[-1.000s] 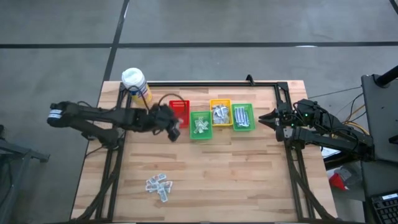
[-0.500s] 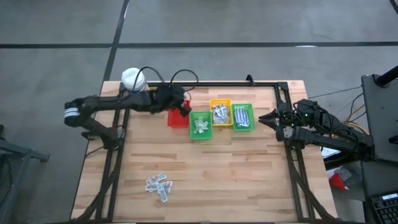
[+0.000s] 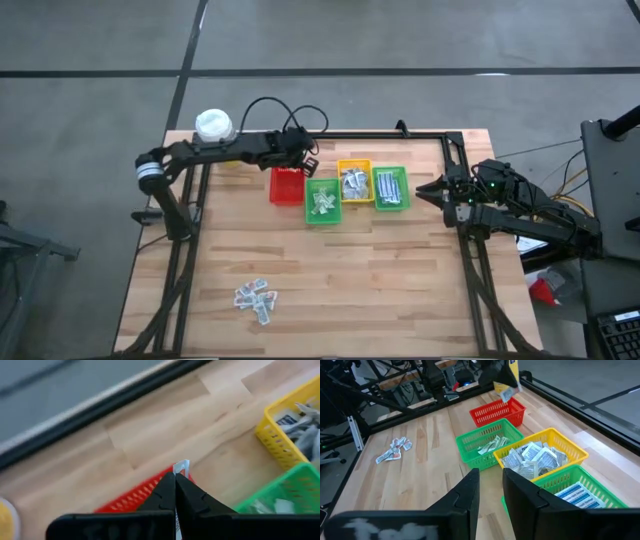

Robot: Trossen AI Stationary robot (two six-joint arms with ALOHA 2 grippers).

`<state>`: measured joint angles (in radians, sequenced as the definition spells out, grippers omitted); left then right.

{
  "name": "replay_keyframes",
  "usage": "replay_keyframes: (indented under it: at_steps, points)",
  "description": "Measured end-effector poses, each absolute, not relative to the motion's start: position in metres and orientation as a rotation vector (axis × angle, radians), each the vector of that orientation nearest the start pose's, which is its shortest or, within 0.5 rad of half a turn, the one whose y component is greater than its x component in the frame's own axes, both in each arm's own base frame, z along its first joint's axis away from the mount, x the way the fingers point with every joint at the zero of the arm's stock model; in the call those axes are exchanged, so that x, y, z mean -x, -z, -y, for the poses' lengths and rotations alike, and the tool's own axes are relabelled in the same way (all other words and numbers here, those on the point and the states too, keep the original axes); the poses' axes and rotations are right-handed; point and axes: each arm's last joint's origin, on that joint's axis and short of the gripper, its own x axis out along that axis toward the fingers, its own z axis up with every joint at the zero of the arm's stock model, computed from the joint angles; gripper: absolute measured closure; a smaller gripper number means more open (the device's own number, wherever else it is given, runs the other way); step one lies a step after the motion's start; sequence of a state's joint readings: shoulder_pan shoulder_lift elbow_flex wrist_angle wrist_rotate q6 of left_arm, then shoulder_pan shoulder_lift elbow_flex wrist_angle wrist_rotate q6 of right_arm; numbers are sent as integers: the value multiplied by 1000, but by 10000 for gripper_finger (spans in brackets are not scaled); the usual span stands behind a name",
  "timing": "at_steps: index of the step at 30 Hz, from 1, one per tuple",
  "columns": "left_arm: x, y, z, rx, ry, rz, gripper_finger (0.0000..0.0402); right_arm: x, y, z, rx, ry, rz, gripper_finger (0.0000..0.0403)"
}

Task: Pick & Place First Aid Supplies
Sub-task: Put the ointment pack into the red basket

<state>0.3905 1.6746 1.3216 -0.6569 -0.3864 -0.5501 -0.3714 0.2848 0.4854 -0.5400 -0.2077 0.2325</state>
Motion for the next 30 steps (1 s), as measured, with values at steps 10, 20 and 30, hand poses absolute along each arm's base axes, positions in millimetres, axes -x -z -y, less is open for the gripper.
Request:
replay_keyframes:
  at_steps: [10, 20, 30]
  points:
    - [-307, -247, -137, 664, -1023, -887, 401, -82, -253, 25, -327, 200, -306, 334]
    - [-299, -221, -131, 754, -1089, -906, 402, -82, -253, 25, -327, 200, -306, 320]
    - [-298, -204, -130, 793, -1105, -843, 401, -82, -253, 25, -327, 200, -306, 321]
